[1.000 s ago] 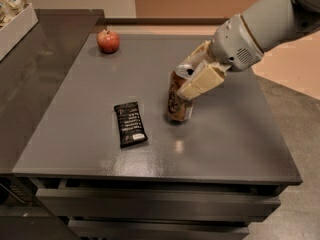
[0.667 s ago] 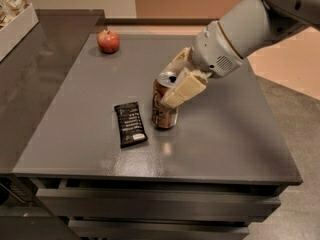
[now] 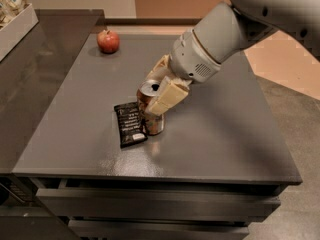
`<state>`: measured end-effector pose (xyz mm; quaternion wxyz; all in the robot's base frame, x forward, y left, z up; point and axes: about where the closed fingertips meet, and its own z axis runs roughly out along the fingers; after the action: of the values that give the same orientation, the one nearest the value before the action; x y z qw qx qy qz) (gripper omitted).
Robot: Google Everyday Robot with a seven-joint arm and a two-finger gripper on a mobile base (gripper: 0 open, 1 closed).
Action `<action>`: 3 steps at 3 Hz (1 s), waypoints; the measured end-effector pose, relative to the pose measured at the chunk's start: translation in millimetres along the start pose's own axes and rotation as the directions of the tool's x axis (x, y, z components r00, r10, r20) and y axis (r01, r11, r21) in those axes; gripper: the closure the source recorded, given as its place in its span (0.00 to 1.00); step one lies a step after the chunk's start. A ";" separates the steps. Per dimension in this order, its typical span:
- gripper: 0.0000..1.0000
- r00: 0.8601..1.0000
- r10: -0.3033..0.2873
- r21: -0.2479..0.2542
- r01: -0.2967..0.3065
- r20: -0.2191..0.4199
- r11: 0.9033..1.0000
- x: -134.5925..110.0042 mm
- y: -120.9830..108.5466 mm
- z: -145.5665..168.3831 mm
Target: Move orange can near rxbar chocolate
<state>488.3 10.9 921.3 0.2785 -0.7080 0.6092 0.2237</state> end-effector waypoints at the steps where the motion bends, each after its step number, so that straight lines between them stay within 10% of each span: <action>1: 0.59 0.999 -0.012 0.000 0.012 -0.030 1.000 3.6 -2.6 2.6; 3: 0.13 0.999 -0.018 0.000 0.018 -0.032 1.000 0.2 -1.0 3.1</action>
Offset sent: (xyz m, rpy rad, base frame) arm 0.0029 -0.0006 -0.0037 -0.0275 -0.0105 0.0044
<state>489.4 13.0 918.9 0.2709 -0.7170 0.6071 0.2098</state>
